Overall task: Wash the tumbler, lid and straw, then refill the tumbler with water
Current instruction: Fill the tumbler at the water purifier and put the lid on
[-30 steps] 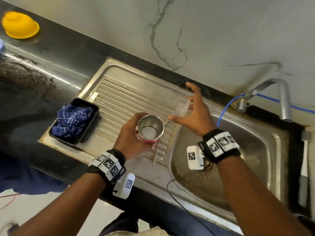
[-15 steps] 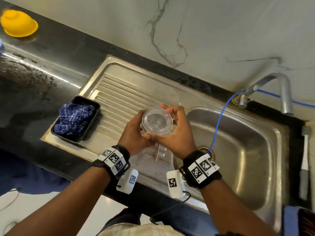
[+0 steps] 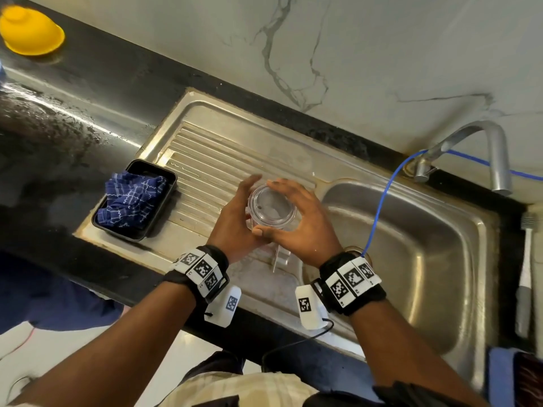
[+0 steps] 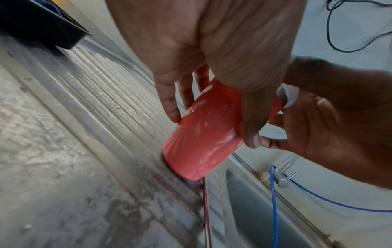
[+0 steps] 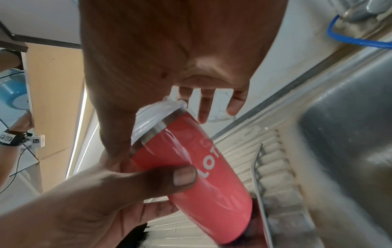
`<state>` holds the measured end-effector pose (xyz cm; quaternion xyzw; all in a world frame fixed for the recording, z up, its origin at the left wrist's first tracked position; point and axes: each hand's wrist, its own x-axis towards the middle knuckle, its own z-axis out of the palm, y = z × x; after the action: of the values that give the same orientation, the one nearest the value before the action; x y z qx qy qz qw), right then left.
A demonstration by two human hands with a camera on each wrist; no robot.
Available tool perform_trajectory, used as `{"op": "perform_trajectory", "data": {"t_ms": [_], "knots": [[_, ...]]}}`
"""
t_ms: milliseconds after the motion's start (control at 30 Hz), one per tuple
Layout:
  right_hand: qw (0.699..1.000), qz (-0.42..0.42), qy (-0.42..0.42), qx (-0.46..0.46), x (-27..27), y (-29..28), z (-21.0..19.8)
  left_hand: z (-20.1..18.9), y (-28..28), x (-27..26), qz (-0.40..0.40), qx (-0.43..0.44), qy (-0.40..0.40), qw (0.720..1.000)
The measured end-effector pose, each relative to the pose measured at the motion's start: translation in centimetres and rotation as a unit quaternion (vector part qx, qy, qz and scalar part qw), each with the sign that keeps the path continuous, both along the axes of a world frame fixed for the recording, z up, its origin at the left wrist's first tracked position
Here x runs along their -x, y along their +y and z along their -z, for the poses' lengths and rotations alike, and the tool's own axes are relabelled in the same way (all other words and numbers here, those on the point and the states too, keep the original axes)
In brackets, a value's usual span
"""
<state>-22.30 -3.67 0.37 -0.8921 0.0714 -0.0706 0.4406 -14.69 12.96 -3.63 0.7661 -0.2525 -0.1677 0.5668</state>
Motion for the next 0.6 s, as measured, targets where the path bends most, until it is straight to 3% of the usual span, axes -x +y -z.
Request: {"op": "perform_trajectory", "data": {"t_ms": [267,600], "knots": [[0.996,-0.022,0.075,0.04,-0.3,-0.8,-1.0,1.1,0.4,0.1,0.002,-0.003,-0.044,0.999],[0.993,-0.055,0.091,0.057,0.0,-1.3,-1.3,1.1,0.1,0.7,-0.025,-0.024,-0.06,0.998]]}}
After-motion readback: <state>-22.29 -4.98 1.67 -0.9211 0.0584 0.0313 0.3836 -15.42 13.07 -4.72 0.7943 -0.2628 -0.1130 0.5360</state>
